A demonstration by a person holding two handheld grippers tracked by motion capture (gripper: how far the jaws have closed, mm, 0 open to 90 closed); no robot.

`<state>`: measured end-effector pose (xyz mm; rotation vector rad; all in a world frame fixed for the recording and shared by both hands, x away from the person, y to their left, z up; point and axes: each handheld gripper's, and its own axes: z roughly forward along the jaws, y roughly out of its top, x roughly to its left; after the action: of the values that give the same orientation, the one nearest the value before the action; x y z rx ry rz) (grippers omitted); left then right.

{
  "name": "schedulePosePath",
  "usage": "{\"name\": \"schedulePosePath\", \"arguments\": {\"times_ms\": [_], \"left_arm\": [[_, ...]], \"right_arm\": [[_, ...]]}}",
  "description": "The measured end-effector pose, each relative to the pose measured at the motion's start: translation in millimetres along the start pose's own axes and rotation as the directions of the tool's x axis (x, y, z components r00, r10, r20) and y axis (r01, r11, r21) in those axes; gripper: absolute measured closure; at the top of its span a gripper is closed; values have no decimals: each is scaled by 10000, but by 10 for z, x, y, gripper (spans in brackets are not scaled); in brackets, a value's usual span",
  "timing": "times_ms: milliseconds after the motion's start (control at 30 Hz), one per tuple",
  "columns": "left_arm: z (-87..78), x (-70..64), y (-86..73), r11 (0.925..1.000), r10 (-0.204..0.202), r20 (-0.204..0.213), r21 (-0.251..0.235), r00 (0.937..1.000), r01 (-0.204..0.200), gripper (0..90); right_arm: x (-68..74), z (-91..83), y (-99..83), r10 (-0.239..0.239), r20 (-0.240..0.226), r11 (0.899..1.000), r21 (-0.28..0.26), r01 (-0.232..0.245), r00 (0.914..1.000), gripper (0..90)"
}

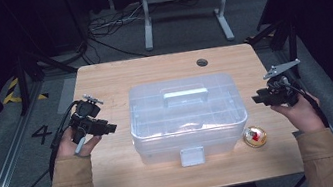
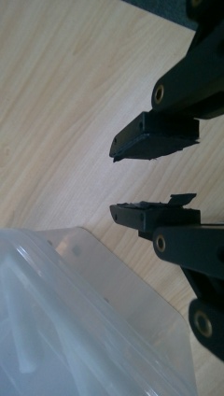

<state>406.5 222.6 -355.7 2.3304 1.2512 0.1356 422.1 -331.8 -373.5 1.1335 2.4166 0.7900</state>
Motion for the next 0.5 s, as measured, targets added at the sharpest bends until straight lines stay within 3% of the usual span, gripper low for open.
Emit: {"name": "schedulePosePath", "arguments": {"times_ms": [167, 267, 500], "left_arm": [[-2, 13, -15, 9998, 213, 260, -34, 9994, -212, 572], [18, 25, -13, 9996, 122, 784, 232, 9968, -141, 543], [23, 6, 5, 9990, 407, 805, 175, 9959, -423, 534]], "right_arm": [[-27, 20, -9, 179, 43, 9998, -45, -179, 9998, 624], [-34, 59, -14, 264, -70, 9997, 12, -264, 9996, 607], [-23, 81, -13, 258, -105, 9997, 26, -258, 9996, 584]]}}
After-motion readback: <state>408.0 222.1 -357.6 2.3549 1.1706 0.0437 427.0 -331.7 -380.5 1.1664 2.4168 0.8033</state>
